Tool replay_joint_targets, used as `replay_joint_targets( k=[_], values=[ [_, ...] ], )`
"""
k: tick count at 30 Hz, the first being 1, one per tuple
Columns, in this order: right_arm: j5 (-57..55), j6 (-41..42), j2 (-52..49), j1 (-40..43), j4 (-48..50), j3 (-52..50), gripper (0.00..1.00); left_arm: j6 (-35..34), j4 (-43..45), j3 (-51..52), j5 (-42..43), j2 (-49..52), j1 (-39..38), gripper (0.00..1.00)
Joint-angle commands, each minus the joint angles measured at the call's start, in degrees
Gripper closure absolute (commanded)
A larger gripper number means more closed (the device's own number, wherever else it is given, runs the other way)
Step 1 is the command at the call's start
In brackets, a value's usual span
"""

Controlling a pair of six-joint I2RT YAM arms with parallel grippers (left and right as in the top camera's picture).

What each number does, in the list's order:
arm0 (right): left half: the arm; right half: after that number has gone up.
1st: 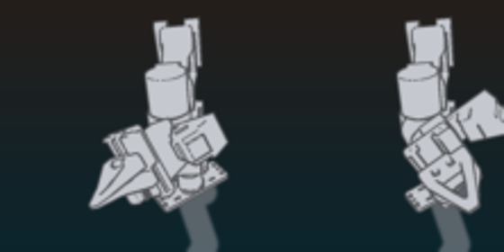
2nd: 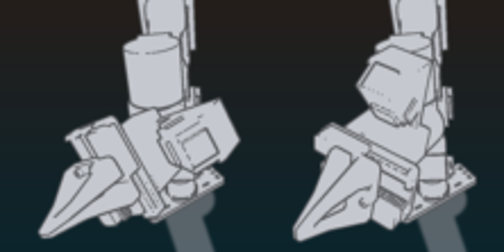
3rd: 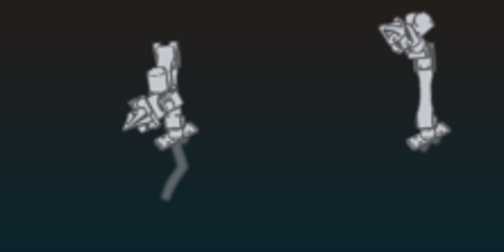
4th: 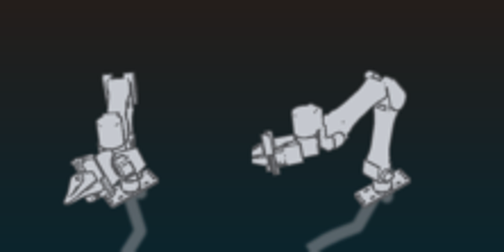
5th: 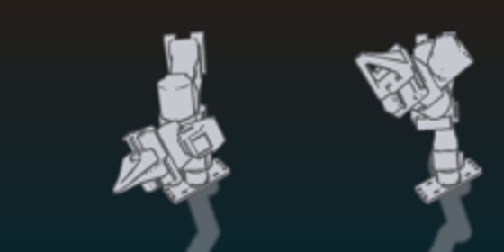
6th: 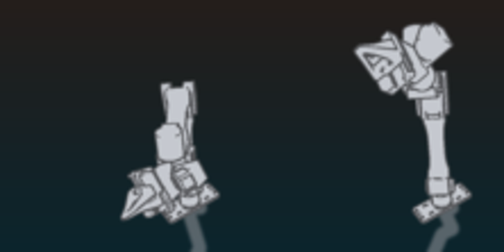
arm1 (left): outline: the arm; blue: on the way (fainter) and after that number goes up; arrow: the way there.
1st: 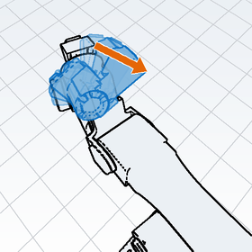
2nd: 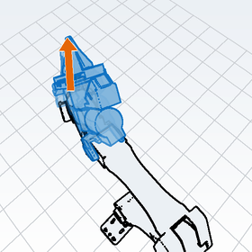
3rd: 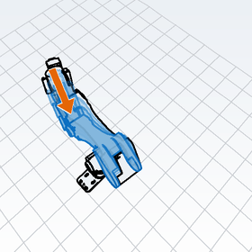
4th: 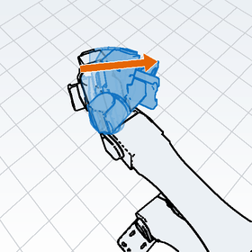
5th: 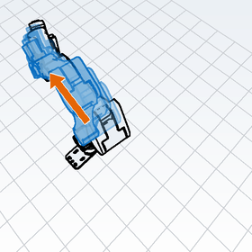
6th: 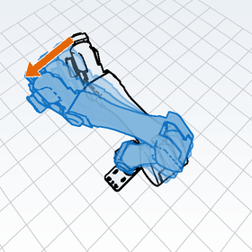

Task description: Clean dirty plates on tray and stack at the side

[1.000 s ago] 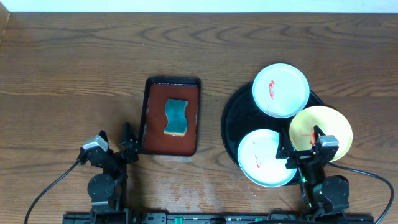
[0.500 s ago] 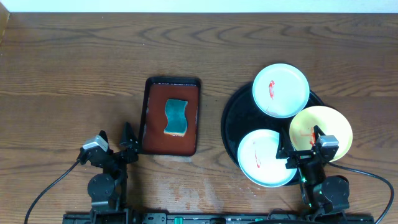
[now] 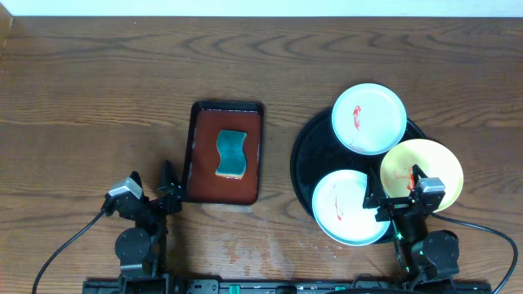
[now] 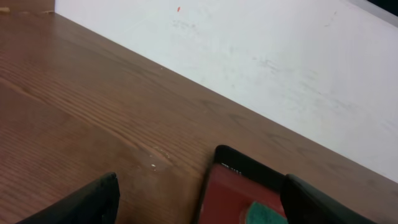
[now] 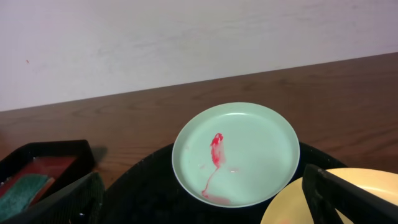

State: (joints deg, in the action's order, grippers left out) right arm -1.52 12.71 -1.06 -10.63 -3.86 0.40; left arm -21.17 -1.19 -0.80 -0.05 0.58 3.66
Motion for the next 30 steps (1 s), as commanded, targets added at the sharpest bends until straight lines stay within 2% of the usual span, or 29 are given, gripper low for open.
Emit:
replay_joint_targets(
  k=[1,8,10,15,21,25,30],
  values=[
    [-0.37,-0.55,-0.07,-0.28,-0.02,-0.09,0.01,0.11,-2.69,0.57,1.38,-0.24,0.13,0.17],
    [3.69,-0.55,-0.07,-0.28,0.63,-0.09,0.01,-0.07,-0.74,0.37,5.64,-0.24,0.13,0.17],
    [8.20,-0.55,-0.07,-0.28,3.43,0.74,0.01,0.17,2.45,-1.62,10.16,-0.24,0.13,0.17],
    [13.03,-0.57,-1.27,-0.28,2.91,9.94,0.01,1.27,0.76,-11.80,11.08,3.56,0.13,0.17],
    [12.98,-2.36,-13.51,-0.28,-7.30,27.98,0.01,2.51,-14.21,-33.24,12.00,20.92,0.13,0.17],
    [14.56,-2.73,-27.10,-0.28,-18.47,41.05,0.01,6.10,-30.80,-49.16,16.44,37.00,0.13,0.17],
    [18.12,-2.78,-44.04,-0.28,-29.18,53.90,0.01,9.31,-46.73,-61.68,16.55,52.96,0.11,0.17]
  ],
)
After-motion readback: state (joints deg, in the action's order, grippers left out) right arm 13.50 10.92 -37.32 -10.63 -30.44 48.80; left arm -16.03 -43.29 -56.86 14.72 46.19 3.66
